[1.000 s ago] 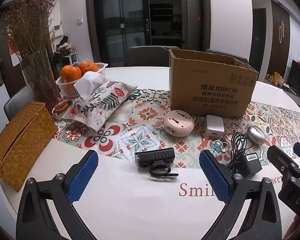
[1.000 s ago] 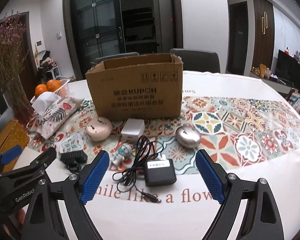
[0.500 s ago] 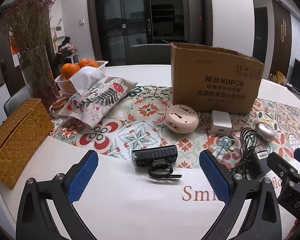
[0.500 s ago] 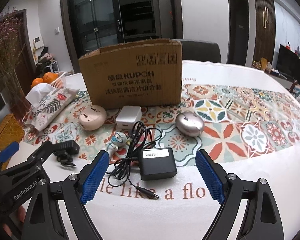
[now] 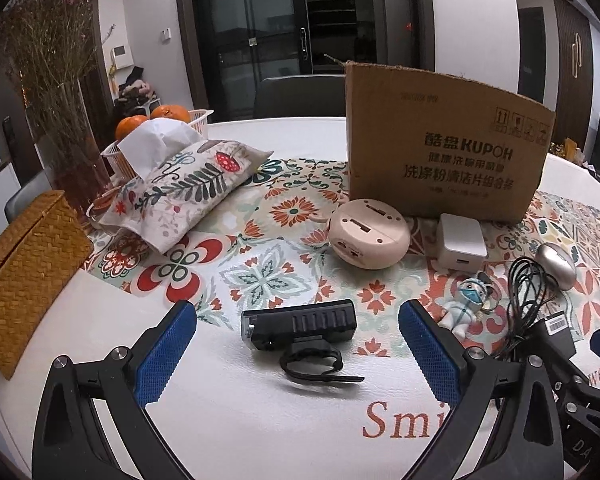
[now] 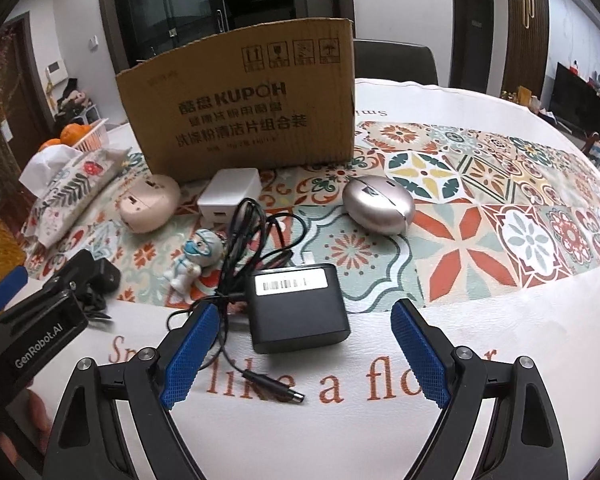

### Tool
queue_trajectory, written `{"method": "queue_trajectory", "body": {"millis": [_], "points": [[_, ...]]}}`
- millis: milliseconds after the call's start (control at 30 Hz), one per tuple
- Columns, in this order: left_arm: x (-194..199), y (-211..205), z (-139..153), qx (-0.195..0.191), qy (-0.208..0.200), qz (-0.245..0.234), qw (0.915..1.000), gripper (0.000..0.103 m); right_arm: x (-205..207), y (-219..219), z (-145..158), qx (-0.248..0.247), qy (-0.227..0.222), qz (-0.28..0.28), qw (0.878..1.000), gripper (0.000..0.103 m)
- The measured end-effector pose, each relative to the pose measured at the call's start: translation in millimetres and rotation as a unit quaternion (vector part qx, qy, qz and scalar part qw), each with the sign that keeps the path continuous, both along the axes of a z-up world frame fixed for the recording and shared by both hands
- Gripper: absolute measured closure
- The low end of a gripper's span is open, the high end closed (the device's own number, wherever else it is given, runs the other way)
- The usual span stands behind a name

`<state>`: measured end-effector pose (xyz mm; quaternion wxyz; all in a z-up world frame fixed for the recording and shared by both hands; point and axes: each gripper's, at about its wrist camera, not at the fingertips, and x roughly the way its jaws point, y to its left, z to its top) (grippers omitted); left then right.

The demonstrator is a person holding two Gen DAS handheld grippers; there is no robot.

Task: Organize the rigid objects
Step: 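Grasp the black bike light with the left tool while the right tool grasps the black adapter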

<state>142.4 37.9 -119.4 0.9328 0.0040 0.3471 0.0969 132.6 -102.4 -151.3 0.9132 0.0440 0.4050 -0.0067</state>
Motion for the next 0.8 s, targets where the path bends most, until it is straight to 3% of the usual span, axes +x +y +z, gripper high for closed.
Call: {"method": "queue_trajectory", "body": {"millis": [433, 600, 667, 800], "points": [[22.2, 6.6, -16.9, -0.011, 0.032, 0.016, 0.9993, 0.001, 15.3, 6.5, -13.4, -0.03, 0.026, 0.003, 0.999, 0.017], [30.5, 13.6, -25.8, -0.033, 0.059, 0.008, 0.9976, 0.013, 21.6, 9.6, -18.9, -0.036, 0.039, 0.006, 0.999, 0.02], [34.1, 16.7, -29.0, -0.043, 0.07, 0.005, 0.9966, 0.026, 23.7, 11.5, -20.3, -0.035, 0.044, 0.009, 0.998, 0.027], [36.7, 19.0, -35.2, -0.056, 0.086, -0.005, 0.9947, 0.031, 25.7, 16.6, -20.1, -0.036, 0.043, 0.017, 0.998, 0.037]]}}
